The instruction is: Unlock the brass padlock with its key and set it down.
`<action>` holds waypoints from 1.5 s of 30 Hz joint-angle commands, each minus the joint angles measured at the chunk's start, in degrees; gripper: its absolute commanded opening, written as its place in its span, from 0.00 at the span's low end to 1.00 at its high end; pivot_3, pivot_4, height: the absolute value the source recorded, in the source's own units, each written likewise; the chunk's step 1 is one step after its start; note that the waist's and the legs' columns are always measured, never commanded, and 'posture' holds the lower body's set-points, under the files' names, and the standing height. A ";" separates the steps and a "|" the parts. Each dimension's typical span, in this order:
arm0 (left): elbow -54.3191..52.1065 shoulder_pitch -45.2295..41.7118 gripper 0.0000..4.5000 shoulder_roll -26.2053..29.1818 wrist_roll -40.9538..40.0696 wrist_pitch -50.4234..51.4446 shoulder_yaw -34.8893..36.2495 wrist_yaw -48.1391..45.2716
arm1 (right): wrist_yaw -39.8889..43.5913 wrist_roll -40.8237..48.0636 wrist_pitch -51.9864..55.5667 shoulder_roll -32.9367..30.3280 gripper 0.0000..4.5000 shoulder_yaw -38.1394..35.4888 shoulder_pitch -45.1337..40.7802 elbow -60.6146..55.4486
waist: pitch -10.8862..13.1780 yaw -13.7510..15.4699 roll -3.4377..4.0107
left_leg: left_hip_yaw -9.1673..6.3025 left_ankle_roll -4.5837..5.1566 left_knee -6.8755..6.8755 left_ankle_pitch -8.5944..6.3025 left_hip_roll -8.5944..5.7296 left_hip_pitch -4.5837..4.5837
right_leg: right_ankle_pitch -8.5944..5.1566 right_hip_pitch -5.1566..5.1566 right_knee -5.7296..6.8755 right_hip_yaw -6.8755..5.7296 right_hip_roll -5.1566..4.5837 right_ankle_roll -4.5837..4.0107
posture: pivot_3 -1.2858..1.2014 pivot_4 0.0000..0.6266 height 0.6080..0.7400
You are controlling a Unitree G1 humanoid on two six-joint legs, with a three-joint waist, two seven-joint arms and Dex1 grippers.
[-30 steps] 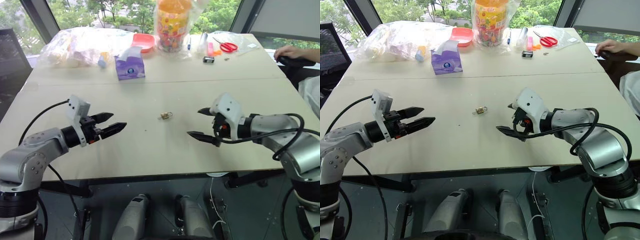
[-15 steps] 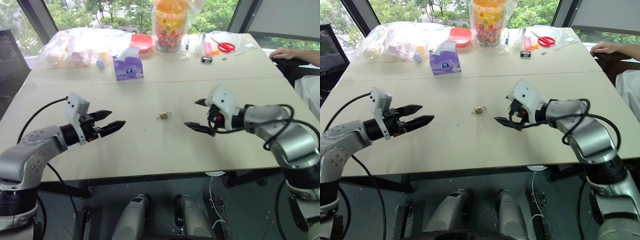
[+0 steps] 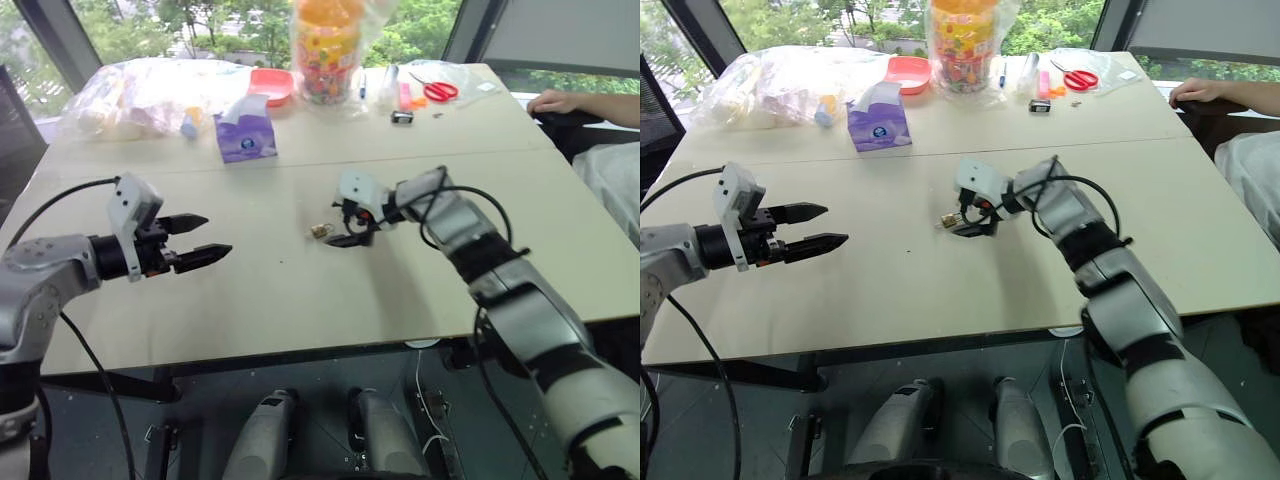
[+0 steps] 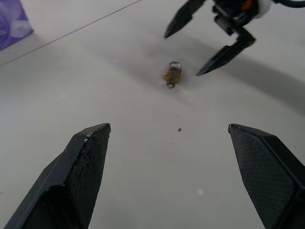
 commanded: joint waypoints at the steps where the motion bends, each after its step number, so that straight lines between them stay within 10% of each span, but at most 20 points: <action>1: -4.31 2.08 0.92 -1.34 -0.85 0.29 2.32 2.93 | -0.10 -2.44 -5.80 2.67 1.00 -1.57 -3.09 9.79 | 0.00 0.02 0.00 | -0.01 -0.03 -0.02 0.02 0.01 0.01 | 0.00 -0.02 0.06 0.00 0.01 0.00 | 0.52 0.24 1.00; 6: -7.05 3.80 0.92 -2.61 -1.85 1.66 3.52 5.80 | -0.89 -5.01 -8.90 6.72 1.00 -3.38 -4.89 18.73 | 0.00 0.27 0.00 | -0.08 -0.27 -0.01 0.04 0.00 0.09 | 0.00 -0.04 0.30 0.02 0.07 -0.02 | 0.52 0.24 1.00; 14: -7.58 4.06 0.93 -1.91 -2.28 2.37 4.64 7.28 | -1.39 -6.86 -9.30 9.96 0.26 -7.12 -4.85 22.29 | -0.01 -0.74 0.02 | -0.04 -0.39 -0.21 0.07 0.13 1.05 | -0.20 0.51 0.77 0.12 0.17 -0.34 | 0.52 0.24 1.00; 20: 0.07 -1.64 0.93 -6.09 -2.99 0.83 3.62 7.35 | -7.82 -8.70 -15.03 8.84 0.24 -8.72 -5.41 17.92 | 0.00 -0.94 0.03 | -0.03 -0.42 -0.24 0.10 0.12 1.04 | -0.20 0.48 0.79 0.12 0.18 -0.34 | 0.52 0.24 1.00; 32: 24.16 -25.09 0.93 -17.01 -7.29 2.05 -0.41 0.60 | -26.24 -16.98 -17.64 -1.79 0.24 -12.90 14.27 -39.82 | -0.01 0.30 0.00 | -0.02 -0.38 -0.23 0.21 0.08 0.77 | -0.10 0.23 0.85 0.12 0.13 -0.09 | 0.52 0.24 1.00; 39: 33.62 -33.82 0.36 -19.15 -4.17 -0.55 -4.08 -5.57 | -30.15 -20.50 -13.86 -2.48 0.24 -12.73 15.78 -46.15 | -0.02 0.50 -0.03 | 0.06 -0.39 -0.10 0.24 0.12 0.80 | -0.19 0.32 0.82 0.15 0.13 -0.31 | 0.52 0.24 1.00; 45: 37.68 -37.64 0.36 -21.61 -3.15 -2.60 -3.34 -6.39 | -30.24 -21.08 -12.19 -2.56 0.24 -12.30 16.55 -48.12 | -0.01 0.71 -0.05 | 0.04 -0.38 -0.08 0.25 0.11 0.76 | -0.18 0.32 0.79 0.13 0.11 -0.30 | 0.52 0.24 1.00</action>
